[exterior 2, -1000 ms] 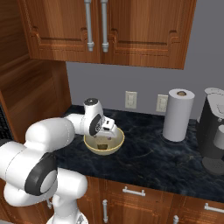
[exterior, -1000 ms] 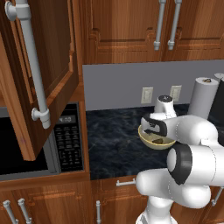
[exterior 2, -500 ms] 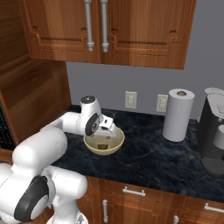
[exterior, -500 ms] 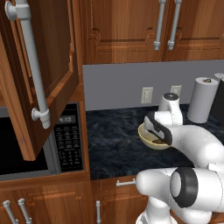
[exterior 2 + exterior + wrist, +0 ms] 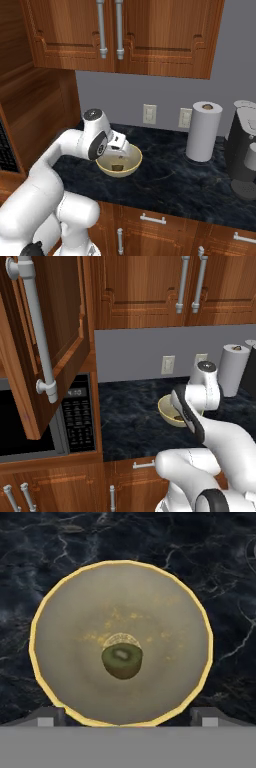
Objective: Open the cabinet. Pick the kiwi and apple from the cabinet and place them into the bowl. Then close the cabinet.
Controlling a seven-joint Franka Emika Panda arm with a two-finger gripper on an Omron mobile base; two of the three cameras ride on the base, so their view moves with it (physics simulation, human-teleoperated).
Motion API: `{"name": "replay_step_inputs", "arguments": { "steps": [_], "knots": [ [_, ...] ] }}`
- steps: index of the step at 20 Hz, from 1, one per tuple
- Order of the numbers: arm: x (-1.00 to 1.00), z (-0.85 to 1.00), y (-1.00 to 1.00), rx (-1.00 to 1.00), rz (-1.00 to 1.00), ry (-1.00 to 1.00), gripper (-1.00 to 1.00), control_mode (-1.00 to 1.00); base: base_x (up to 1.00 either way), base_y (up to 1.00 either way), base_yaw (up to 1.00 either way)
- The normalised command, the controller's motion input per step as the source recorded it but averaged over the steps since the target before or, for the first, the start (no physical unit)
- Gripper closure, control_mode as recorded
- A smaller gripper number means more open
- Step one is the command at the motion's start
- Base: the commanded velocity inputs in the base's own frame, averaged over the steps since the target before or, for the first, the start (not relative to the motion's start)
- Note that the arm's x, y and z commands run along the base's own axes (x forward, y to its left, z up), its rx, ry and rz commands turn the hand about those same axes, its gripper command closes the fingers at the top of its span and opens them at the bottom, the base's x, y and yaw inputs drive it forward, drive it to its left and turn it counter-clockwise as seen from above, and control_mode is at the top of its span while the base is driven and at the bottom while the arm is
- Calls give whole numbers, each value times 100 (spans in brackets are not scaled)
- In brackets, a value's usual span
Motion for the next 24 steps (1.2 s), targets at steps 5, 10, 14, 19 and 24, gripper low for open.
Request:
{"name": "replay_step_inputs", "arguments": {
  "steps": [5, 10, 14, 19, 24],
  "knots": [
    [-36, 58, 0, 0, 1, -5, -100, -100, 0, 0, 0],
    [-32, 64, 16, 0, 2, -1, -100, -100, 0, 0, 0],
    [-41, 60, 20, 0, 4, -7, -100, -100, 0, 0, 0],
    [-35, 52, 14, 0, 6, -6, -100, -100, 0, 0, 0],
    [-40, 38, 14, 0, 7, -2, -100, -100, 0, 0, 0]
  ]
}}
